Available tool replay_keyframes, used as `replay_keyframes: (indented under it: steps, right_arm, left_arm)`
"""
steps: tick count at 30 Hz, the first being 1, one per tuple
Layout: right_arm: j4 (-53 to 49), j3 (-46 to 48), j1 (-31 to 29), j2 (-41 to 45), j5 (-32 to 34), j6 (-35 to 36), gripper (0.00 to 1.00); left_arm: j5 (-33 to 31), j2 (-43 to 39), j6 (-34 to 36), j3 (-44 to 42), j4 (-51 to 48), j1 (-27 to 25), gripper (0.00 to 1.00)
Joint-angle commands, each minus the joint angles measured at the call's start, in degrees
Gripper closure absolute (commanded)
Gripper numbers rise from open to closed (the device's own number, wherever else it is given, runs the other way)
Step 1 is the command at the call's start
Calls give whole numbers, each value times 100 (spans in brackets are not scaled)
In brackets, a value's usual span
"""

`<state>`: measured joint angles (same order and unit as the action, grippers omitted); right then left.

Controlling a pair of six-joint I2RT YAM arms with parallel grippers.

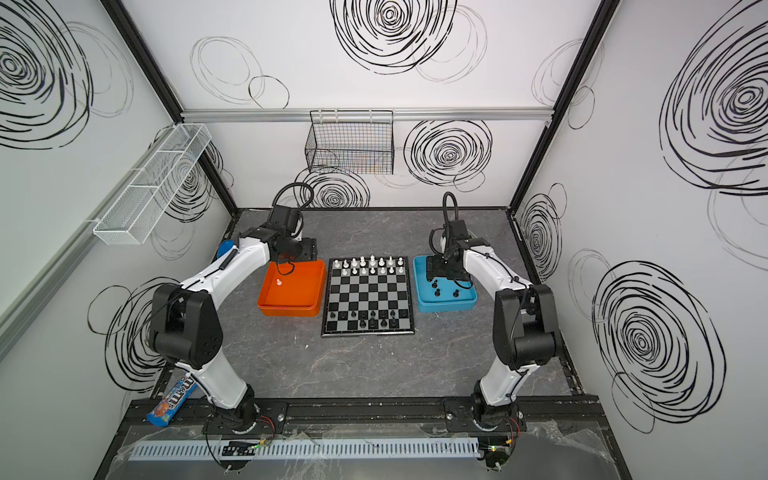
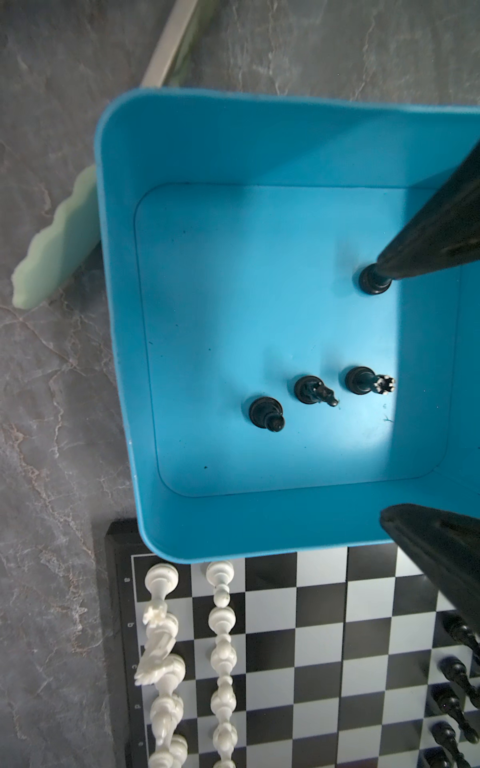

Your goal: Set up the chess pieces on the board

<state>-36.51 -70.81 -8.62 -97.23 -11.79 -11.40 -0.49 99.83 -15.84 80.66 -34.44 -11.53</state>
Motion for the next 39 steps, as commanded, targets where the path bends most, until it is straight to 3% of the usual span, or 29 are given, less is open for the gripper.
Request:
replay_keyframes:
  steps: [1, 17, 26, 39]
  right_arm:
    - [-284, -245, -21, -145, 222, 10, 10]
    - [-129, -482, 237, -344, 2, 218, 10]
    - [67, -256, 352, -244, -268, 221, 10]
    - [99, -184, 405, -208, -335, 220, 10]
  left_arm:
    - [272, -151, -10, -6, 313, 39, 22]
    - [349, 1628, -392, 2269, -206, -1399, 23]
    - [325, 2278, -449, 2559, -342, -1678, 23]
    - [754, 2540, -583, 2542, -49, -1717, 23]
